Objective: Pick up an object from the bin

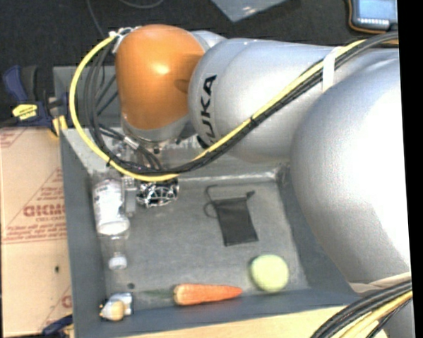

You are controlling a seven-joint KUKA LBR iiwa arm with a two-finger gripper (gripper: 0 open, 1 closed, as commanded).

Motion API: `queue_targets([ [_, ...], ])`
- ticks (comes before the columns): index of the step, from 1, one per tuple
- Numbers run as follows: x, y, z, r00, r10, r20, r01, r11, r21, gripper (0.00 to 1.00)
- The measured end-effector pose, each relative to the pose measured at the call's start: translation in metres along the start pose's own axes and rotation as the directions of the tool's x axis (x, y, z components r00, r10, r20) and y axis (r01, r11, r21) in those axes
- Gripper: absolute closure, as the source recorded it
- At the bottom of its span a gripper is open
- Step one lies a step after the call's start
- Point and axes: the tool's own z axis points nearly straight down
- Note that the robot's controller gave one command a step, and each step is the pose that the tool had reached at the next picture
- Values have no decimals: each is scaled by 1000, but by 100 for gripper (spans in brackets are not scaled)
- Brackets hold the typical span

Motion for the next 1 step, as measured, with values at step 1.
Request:
queue_targets([
  [1,-1,-1,-6,1000,4,7,-4,1000,-2,0],
])
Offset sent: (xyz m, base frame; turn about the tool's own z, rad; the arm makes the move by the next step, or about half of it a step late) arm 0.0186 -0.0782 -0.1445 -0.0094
